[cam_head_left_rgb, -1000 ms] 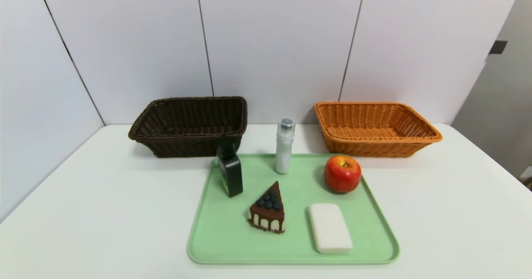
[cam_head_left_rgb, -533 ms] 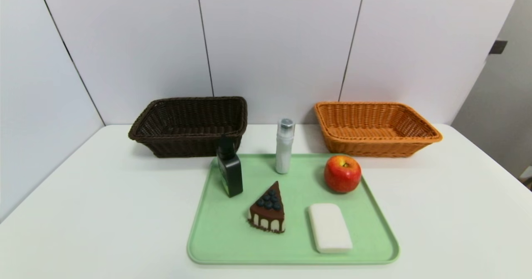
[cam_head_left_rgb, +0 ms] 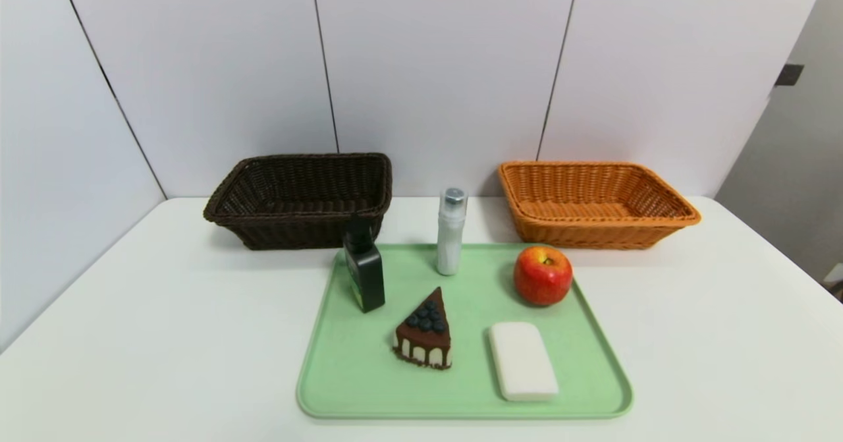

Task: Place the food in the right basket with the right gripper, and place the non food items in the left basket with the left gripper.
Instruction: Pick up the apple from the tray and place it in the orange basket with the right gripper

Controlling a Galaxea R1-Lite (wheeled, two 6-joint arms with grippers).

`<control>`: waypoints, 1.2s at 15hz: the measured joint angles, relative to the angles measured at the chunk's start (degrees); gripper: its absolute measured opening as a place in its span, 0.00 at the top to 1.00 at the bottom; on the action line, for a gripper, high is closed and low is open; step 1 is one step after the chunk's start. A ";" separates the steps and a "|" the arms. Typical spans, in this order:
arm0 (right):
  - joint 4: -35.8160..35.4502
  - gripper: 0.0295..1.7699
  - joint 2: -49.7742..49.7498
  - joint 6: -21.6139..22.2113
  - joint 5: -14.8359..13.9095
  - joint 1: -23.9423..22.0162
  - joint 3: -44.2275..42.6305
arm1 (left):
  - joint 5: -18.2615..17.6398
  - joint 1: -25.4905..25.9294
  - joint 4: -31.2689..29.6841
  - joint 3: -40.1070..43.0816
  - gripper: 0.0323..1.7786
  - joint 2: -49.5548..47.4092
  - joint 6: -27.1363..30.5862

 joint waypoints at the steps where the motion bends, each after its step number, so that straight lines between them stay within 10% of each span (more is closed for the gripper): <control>1: 2.79 0.03 4.41 1.19 0.37 0.00 -6.86 | -1.27 0.00 4.11 -5.00 0.05 1.51 0.00; 9: 33.69 0.03 44.96 8.41 3.67 3.77 -53.31 | -4.88 -0.18 24.33 -43.33 0.05 35.63 -2.47; 13: 38.66 0.03 62.88 14.95 -0.38 12.17 -62.88 | -5.32 -3.46 23.13 -55.93 0.05 53.44 -9.81; 18: 39.28 0.03 81.15 24.48 -7.12 24.62 -69.40 | 0.85 -13.49 11.33 -52.76 0.05 64.55 -15.32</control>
